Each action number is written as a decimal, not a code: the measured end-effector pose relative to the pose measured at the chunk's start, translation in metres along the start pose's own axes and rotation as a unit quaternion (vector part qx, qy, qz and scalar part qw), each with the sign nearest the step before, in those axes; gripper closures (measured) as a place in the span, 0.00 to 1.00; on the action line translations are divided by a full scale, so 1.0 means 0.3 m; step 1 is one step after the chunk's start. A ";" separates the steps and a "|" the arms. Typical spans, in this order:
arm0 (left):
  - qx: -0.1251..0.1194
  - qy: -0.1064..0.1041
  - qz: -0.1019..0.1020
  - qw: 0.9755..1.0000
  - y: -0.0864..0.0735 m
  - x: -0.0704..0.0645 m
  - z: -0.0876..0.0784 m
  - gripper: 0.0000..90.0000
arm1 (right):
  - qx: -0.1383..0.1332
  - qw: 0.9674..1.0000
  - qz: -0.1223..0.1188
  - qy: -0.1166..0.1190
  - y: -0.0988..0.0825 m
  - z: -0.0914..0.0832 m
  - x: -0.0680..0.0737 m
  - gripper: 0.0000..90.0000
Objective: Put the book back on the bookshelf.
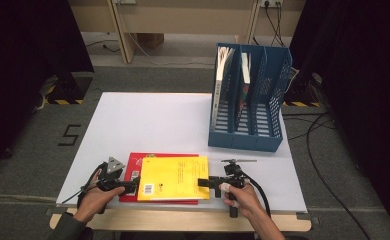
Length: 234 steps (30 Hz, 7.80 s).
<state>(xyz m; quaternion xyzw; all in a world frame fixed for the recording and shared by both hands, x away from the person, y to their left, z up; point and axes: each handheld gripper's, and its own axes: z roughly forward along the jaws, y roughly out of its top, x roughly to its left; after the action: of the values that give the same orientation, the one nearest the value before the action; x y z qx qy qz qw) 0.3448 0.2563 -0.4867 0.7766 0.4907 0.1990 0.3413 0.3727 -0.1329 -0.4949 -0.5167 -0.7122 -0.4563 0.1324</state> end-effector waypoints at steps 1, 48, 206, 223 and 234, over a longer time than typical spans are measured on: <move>0.001 -0.001 -0.001 1.000 0.000 0.000 0.000 0.26 | -0.007 1.000 0.001 -0.007 0.002 0.002 -0.002 0.47; -0.056 0.006 -0.101 0.993 -0.023 0.150 0.005 0.16 | 0.021 0.967 -0.249 -0.036 0.456 -0.222 0.378 0.84; -0.011 0.055 -0.076 0.996 -0.047 0.170 0.002 0.16 | -0.074 0.969 -0.173 -0.161 0.340 -0.334 0.010 0.35; 0.003 0.059 -0.058 0.997 -0.063 0.154 -0.009 0.16 | -0.009 0.979 -0.158 -0.126 0.118 -0.087 0.001 0.29; 0.009 0.049 -0.049 0.998 -0.060 0.148 -0.016 0.22 | -0.003 0.981 -0.158 -0.109 0.057 -0.011 0.044 0.23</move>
<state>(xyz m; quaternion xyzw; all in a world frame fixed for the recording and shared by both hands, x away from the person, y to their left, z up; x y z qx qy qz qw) 0.3500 0.3030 -0.4976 0.7441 0.5458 0.2153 0.3193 0.3809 -0.1265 -0.4757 -0.4443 -0.7938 -0.4149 -0.0213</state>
